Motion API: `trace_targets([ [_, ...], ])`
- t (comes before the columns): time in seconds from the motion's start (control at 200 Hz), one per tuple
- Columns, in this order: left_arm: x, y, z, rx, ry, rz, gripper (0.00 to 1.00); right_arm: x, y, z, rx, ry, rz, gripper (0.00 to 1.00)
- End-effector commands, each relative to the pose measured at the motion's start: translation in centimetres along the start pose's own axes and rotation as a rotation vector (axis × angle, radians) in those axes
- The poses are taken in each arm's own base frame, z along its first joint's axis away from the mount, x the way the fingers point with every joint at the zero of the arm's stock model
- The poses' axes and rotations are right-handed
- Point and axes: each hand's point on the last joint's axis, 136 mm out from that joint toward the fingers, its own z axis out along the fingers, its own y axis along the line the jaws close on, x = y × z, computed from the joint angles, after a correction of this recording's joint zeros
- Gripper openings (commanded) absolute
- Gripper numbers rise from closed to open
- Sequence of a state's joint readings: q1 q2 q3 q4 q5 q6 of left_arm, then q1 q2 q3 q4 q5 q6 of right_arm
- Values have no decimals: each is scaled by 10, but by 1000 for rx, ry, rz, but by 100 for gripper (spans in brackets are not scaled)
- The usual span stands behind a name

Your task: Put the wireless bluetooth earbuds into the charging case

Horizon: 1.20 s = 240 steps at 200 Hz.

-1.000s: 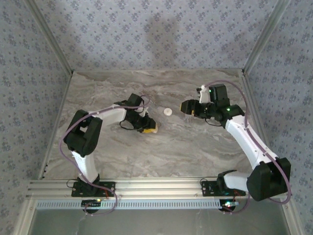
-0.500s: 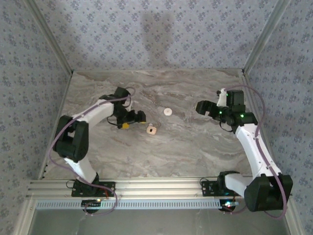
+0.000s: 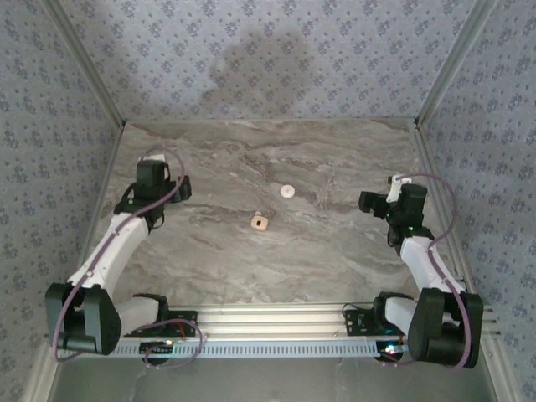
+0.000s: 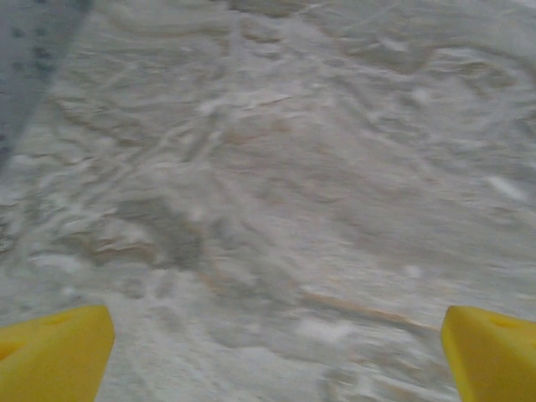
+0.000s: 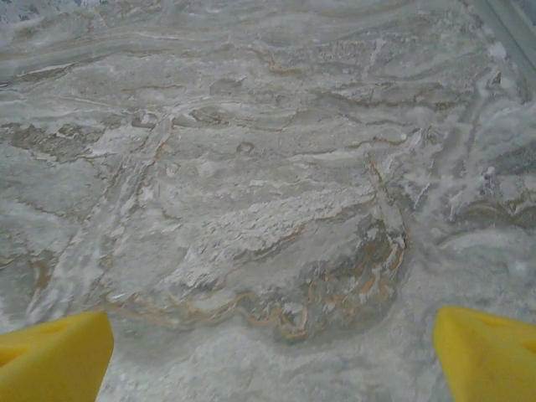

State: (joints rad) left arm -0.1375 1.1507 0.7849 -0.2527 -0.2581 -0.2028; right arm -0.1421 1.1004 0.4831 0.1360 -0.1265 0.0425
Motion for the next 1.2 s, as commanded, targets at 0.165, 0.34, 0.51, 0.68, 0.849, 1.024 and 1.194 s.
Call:
trace_targets([
  [0.165,14,46,36,-113,-262,-47,100,-18,1,29,-55,-176,-37,100],
  [0.34,19,26,56,-1,-312,-23,100,0,12,52,-76,-185,-82,100],
  [0.51,24,26,69,-2,-367,7,100,11,22,63,-77,-163,-135,100],
  [0.68,26,28,86,-23,-342,-6,100,10,17,64,-36,-160,-128,100],
  [0.849,29,28,87,-22,-304,-5,100,11,17,64,-33,-156,-128,100],
  [1.024,28,28,87,-23,-309,-4,100,11,17,64,-34,-157,-129,100],
  [1.194,27,28,87,-21,-313,-5,100,11,17,64,-33,-158,-129,100],
])
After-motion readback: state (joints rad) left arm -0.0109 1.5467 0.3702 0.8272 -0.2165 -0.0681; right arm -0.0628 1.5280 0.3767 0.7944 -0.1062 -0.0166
